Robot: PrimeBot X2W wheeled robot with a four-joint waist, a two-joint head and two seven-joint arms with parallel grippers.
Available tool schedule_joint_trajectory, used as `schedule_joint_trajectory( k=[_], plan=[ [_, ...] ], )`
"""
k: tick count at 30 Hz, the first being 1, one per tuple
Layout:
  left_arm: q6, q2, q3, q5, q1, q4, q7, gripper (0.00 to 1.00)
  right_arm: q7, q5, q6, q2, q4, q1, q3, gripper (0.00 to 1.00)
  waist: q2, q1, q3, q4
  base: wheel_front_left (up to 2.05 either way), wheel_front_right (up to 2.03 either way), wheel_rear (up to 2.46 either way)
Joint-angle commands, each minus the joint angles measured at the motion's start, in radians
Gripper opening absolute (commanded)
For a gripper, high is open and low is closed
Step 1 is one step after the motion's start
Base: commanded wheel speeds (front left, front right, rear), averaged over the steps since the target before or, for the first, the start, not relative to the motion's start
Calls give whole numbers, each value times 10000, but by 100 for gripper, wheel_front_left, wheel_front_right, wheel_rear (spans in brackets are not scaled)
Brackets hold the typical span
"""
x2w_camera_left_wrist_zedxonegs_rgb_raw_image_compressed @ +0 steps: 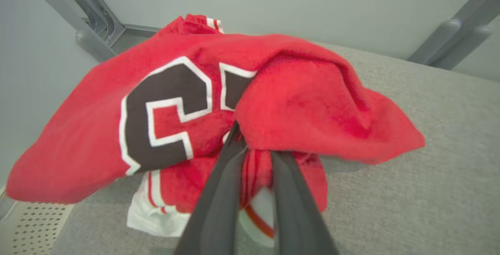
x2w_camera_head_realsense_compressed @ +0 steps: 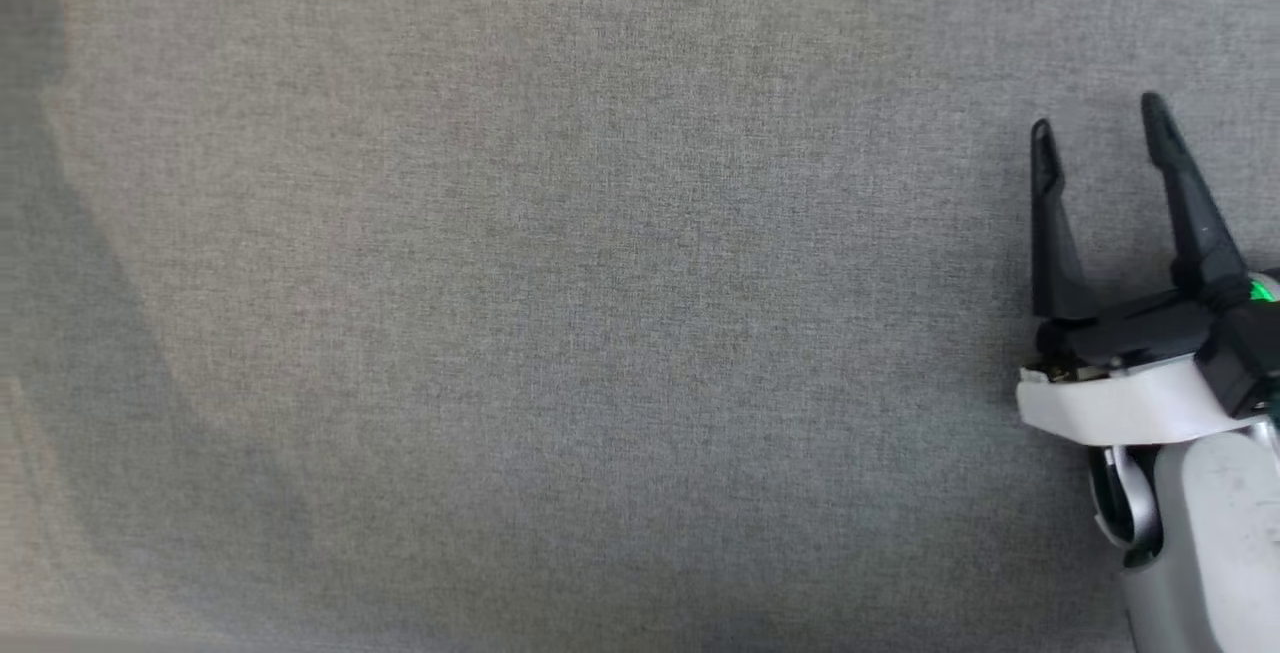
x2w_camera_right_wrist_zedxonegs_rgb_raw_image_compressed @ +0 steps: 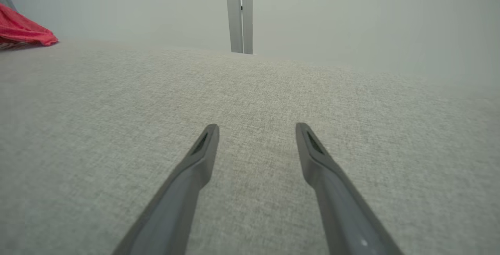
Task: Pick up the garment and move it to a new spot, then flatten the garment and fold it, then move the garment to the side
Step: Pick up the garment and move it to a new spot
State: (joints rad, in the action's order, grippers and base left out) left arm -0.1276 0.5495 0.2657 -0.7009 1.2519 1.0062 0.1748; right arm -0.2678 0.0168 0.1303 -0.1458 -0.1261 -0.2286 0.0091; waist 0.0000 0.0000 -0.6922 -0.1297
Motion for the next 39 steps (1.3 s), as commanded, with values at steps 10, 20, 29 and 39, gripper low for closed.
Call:
schedule_joint_trajectory(
  k=[10, 20, 29, 39],
  plan=[
    [-25, 143, 674, -2269, -3103, -5252, 1584, 0, 36, 438, 4, 835, 1053, 1544, -56, 100, 0, 0, 3808, 363, 0, 0, 0],
    [2281, -138, 891, -4562, -6906, -13797, 3903, 0, 34, 787, 4, 949, 1236, 2513, -259, 100, 0, 0, 5257, 1245, 0, 0, 0],
    [3323, -1058, 2406, -4827, -8635, -15213, 4150, 0, 34, 1159, 4, 946, 1392, 2452, 47, 100, 0, 0, 5316, 2391, 0, 0, 0],
    [2794, -1563, 3436, -2467, -8783, -8507, 2038, 0, 36, 1440, 4, 946, 1570, 2329, 269, 100, 0, 0, 4990, 3322, 0, 0, 0]
  ],
)
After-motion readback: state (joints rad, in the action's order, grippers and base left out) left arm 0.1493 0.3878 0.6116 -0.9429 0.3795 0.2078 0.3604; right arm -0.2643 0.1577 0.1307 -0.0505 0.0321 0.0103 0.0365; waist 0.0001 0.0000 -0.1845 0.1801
